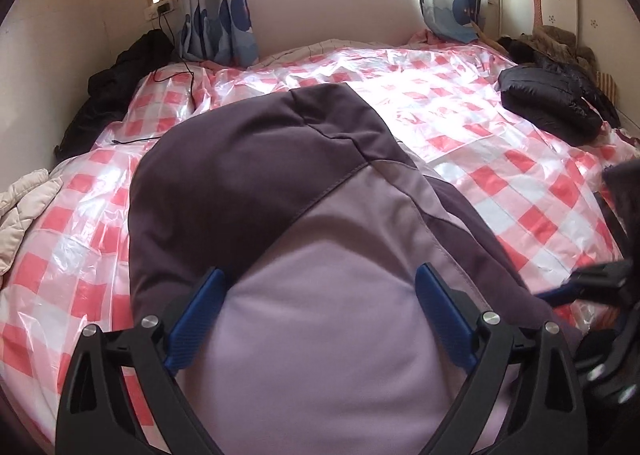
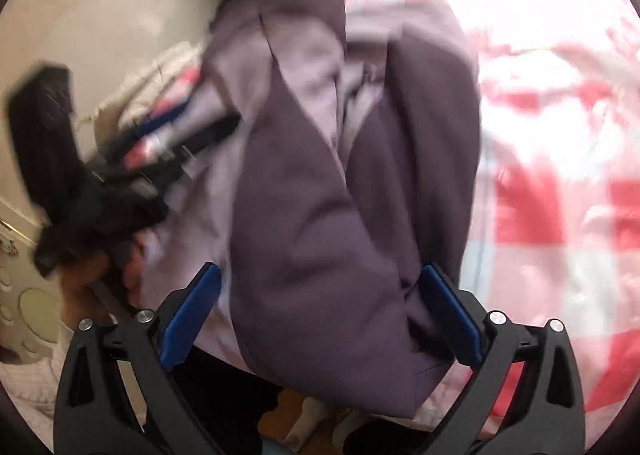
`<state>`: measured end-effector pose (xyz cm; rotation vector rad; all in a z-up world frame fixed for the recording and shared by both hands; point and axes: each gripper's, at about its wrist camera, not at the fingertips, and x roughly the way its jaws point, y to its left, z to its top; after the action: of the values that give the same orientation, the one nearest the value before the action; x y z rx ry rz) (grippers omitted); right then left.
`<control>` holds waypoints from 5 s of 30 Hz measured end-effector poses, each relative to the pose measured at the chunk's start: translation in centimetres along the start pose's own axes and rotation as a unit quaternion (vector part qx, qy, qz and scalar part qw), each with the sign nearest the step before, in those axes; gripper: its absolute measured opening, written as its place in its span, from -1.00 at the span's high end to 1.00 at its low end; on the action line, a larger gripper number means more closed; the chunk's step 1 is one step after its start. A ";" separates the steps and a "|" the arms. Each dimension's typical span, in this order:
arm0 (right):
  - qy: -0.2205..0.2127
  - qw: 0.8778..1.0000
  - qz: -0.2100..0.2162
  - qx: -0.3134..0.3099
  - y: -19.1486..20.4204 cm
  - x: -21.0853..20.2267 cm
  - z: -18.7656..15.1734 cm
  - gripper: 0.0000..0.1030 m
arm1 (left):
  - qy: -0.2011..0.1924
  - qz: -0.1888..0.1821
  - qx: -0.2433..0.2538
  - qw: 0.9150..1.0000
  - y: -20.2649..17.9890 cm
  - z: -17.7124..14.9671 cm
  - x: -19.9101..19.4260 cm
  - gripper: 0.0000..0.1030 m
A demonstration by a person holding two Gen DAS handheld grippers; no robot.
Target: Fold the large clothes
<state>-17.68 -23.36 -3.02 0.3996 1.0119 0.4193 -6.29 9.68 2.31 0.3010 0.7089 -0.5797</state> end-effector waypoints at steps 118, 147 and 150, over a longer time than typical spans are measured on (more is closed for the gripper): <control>-0.031 0.958 -0.241 -0.154 20.4 0.7 -5.5 -0.88 | 0.096 0.164 -0.214 0.958 9.3 -11.1 -17.2 -0.89; -0.022 0.955 -0.250 -0.154 20.0 1.2 -5.7 -0.88 | 0.118 0.148 -0.231 0.954 9.4 -11.6 -16.5 -0.89; -0.021 0.956 -0.248 -0.153 20.0 1.3 -5.8 -0.88 | 0.118 0.148 -0.233 0.954 9.4 -11.6 -16.5 -0.89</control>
<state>-25.15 -4.93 3.40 -0.1283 0.9478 0.1065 -16.90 28.92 5.78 0.0320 0.9864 -0.0806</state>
